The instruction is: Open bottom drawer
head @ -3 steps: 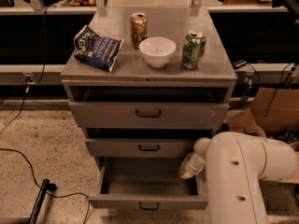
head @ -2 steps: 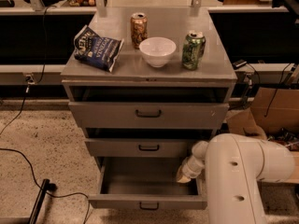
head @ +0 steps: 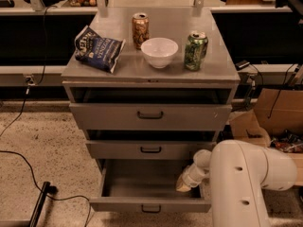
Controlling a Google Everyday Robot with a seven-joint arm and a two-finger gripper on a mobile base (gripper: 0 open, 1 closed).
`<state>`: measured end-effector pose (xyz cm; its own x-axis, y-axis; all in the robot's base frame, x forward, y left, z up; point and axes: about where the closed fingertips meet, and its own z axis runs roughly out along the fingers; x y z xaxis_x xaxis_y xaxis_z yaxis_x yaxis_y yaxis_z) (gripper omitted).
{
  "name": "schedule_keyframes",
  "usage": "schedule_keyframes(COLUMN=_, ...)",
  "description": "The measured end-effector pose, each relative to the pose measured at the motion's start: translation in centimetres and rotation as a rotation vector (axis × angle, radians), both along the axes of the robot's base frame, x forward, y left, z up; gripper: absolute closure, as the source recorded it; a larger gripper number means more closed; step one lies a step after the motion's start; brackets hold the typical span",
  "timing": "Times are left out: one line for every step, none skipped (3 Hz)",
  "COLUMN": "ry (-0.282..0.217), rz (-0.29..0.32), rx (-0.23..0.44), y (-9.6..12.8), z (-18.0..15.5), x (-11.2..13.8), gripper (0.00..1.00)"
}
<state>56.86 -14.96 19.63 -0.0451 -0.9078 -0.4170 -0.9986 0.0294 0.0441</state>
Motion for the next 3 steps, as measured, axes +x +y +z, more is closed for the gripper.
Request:
schedule_keyframes(ry=-0.001, rz=-0.005, rx=0.060, y=0.1, z=-0.7, x=0.0, gripper=1.00)
schedule_keyframes(ry=-0.020, rz=-0.004, rx=0.106, y=-0.4, z=-2.0, x=0.4, gripper=1.00)
schedule_keyframes(ry=-0.047, rz=0.046, rx=0.137, y=-0.6, z=-3.5, x=0.6, gripper=1.00)
